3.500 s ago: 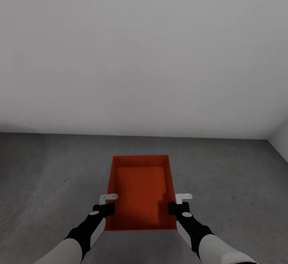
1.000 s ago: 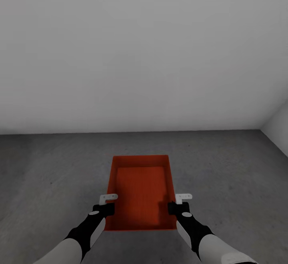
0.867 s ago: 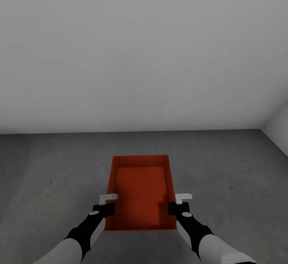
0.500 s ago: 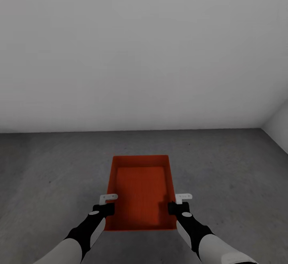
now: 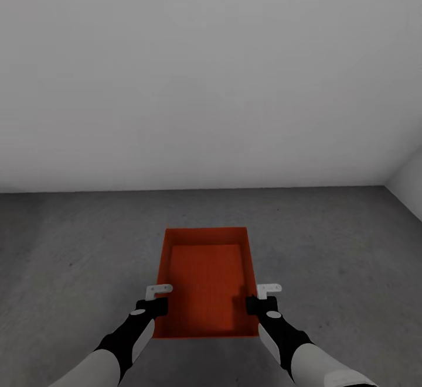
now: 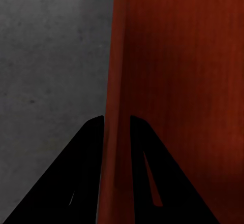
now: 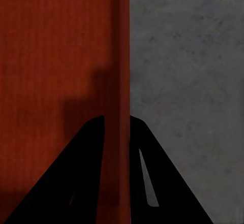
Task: Move the two storage containers from the living room to the garage. In the garage, place one container on the floor and stack the other container on top of it (either order is fine).
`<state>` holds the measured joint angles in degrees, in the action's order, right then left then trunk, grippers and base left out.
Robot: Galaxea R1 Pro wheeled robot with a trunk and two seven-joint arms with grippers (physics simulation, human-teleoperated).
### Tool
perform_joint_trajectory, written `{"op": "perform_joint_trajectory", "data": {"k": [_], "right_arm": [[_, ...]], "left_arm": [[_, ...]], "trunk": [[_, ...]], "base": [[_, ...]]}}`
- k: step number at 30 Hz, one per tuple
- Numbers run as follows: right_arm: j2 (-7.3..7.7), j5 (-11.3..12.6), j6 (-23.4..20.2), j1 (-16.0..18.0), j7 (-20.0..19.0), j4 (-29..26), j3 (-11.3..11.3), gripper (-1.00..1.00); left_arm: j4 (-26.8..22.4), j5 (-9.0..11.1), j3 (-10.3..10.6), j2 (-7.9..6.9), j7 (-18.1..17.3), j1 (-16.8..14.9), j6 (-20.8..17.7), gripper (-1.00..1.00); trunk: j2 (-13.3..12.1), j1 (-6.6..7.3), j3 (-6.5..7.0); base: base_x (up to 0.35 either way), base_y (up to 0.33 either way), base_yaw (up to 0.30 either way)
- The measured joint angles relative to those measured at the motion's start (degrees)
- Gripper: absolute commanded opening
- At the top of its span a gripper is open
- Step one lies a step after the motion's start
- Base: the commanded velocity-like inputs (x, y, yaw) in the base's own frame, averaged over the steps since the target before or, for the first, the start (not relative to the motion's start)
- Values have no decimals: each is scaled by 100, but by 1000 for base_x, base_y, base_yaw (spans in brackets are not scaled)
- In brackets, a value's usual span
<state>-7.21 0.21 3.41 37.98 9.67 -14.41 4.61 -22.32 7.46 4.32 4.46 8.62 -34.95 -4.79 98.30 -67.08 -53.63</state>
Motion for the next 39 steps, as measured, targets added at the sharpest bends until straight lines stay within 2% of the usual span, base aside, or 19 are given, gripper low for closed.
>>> {"op": "perform_joint_trajectory", "data": {"k": [26,39], "right_arm": [[3,-2,-22,1,-7,-2,-5,-100],[1,-3,-19,3,-6,-8,-7,-100]], "left_arm": [[-2,-10,-9,4,1,0,-21,-100],[-15,-11,-9,2,2,0,-23,-100]], "trunk": [[1043,-571,-467],[1564,-857,-746]], "base": [[0,0,0],[0,0,0]]}}
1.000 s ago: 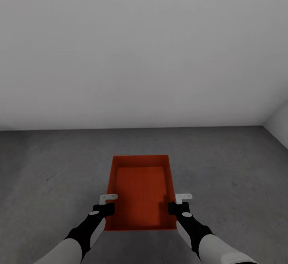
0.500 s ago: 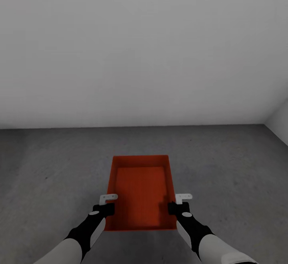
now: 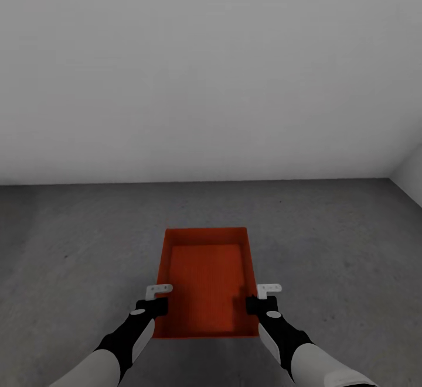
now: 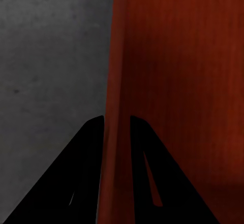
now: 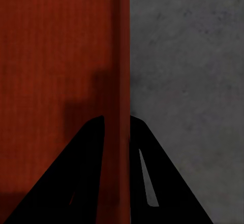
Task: Move the two storage containers from the living room to the garage. In the garage, place one container on the floor and stack the other container on top of it (either order is fine).
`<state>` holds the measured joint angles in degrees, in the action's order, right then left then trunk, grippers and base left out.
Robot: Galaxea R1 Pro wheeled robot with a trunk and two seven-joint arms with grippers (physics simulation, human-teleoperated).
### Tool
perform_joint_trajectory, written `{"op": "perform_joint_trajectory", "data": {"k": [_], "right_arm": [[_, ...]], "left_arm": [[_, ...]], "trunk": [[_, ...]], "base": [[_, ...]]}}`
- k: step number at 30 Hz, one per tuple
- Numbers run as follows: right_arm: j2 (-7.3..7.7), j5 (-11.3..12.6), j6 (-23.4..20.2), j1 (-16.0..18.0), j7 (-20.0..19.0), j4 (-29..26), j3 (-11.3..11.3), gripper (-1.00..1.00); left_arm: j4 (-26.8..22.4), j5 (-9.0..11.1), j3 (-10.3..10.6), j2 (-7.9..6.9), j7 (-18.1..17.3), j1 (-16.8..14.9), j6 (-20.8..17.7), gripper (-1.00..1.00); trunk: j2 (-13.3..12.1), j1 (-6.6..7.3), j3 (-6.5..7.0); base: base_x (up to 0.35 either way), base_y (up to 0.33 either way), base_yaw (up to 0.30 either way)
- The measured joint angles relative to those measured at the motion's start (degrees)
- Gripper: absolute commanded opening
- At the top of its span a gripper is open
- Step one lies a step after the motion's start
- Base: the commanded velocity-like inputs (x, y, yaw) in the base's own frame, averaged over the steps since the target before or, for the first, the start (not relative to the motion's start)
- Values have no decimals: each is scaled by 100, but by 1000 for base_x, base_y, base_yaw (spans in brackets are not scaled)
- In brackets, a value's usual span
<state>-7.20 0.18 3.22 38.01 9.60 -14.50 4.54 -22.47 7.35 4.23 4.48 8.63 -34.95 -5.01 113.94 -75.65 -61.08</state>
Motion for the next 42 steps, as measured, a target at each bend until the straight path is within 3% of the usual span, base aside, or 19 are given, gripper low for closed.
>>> {"op": "perform_joint_trajectory", "data": {"k": [36,42], "right_arm": [[4,-7,22,0,-2,1,1,-100],[6,-8,29,-1,-3,0,0,-100]], "left_arm": [[15,-2,-5,6,1,0,38,-100],[14,-6,-6,8,1,0,43,-100]], "trunk": [[1444,-791,-682],[1445,-791,-682]], "base": [[0,0,0],[0,0,0]]}}
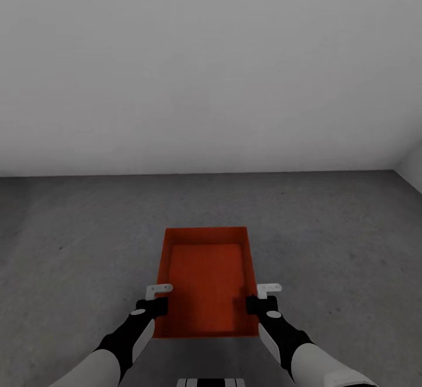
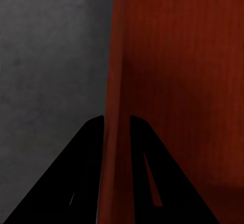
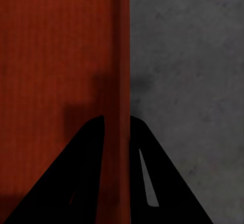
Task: Move the two storage containers from the living room to the garage. In the garage, place one container on the floor and stack the other container on top of it (either order is fine).
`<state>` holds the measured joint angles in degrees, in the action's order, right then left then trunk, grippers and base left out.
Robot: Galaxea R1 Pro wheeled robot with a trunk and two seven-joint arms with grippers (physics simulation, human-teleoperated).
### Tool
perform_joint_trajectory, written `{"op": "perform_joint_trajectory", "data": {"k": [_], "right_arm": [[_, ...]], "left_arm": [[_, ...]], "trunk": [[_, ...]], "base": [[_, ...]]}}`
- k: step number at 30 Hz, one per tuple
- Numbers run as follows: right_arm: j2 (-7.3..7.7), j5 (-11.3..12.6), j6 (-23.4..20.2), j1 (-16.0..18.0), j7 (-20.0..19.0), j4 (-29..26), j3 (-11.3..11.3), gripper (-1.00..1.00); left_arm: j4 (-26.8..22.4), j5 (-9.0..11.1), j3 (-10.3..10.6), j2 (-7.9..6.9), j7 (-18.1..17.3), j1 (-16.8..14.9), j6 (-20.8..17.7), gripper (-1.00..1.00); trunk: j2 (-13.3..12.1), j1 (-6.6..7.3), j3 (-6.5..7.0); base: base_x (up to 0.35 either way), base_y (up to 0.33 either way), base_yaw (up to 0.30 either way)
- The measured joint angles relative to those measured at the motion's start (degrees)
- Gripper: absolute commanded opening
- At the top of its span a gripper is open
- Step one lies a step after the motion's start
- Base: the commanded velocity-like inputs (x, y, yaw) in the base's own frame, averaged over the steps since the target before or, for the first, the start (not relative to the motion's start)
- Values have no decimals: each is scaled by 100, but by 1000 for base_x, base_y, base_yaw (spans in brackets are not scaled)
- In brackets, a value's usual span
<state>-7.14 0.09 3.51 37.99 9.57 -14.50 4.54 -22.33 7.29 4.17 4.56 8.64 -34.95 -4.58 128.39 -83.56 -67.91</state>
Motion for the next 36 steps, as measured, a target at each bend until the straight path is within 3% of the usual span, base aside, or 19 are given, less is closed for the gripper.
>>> {"op": "perform_joint_trajectory", "data": {"k": [34,35,36], "right_arm": [[-4,-3,9,1,10,9,8,-100],[-5,-3,9,1,9,9,7,100],[45,44,2,-2,-22,19,92,100]], "left_arm": [[16,18,9,-5,-2,0,18,-100],[17,19,9,-5,-2,0,18,-100],[15,40,92,-59,-14,1,172,100]], "trunk": [[0,0,0],[0,0,0],[0,0,-1]], "base": [[0,0,0],[0,0,0],[0,0,0]]}}
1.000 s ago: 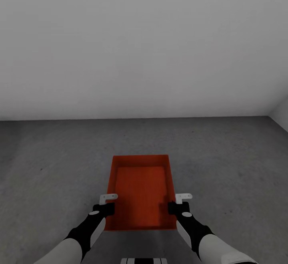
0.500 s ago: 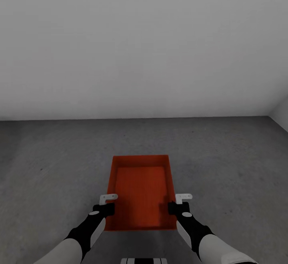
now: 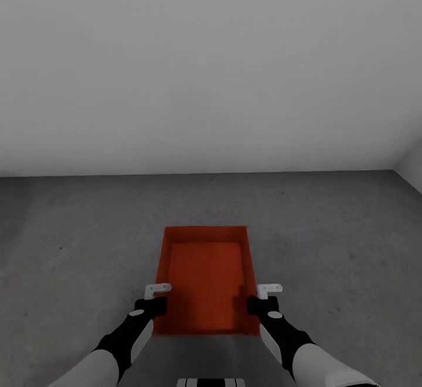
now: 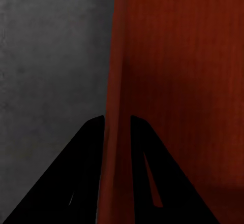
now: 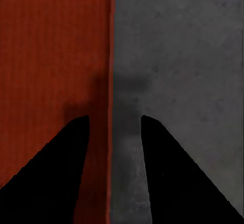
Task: Move the two storage containers from the living room to the garage. In the garage, place one container on the floor and stack the other container on top of it (either order is fine).
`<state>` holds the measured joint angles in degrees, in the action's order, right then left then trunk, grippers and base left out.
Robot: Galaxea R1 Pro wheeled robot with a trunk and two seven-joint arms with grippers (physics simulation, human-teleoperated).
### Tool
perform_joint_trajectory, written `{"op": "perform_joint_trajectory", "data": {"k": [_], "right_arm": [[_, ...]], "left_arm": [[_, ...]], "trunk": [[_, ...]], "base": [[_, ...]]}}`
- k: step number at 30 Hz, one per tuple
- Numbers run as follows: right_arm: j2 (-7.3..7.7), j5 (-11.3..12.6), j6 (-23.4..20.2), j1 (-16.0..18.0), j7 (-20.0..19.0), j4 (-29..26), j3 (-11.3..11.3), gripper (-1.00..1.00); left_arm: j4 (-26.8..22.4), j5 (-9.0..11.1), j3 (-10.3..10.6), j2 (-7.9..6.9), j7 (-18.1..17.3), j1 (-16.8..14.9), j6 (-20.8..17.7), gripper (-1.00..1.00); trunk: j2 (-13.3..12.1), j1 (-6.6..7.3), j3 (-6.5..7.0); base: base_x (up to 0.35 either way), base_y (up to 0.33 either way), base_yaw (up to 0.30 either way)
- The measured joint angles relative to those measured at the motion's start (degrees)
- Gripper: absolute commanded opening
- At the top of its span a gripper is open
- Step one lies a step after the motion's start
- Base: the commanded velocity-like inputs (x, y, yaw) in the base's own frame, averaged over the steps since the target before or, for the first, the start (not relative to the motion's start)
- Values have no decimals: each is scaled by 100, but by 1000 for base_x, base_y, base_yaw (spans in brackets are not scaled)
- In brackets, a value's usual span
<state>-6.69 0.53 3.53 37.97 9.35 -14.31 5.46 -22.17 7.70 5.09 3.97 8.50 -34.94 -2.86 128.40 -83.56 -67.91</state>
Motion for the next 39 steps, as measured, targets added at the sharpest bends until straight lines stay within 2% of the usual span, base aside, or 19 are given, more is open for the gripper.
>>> {"op": "perform_joint_trajectory", "data": {"k": [1,2,31,39], "right_arm": [[14,13,4,-2,26,9,-63,100],[16,14,5,-3,28,10,-73,100],[17,-14,-11,-1,6,10,-71,100],[17,-15,-28,-1,6,10,-69,100]], "left_arm": [[-151,-101,-128,-13,47,-5,5,100],[-155,-108,-137,-14,55,-4,2,100],[-170,-99,-136,-15,50,-4,7,100],[-170,-99,-137,-15,50,-4,7,100]], "trunk": [[0,0,0],[0,0,0],[0,0,0],[-319,176,143]], "base": [[0,0,0],[0,0,0],[0,0,0],[0,0,0]]}}
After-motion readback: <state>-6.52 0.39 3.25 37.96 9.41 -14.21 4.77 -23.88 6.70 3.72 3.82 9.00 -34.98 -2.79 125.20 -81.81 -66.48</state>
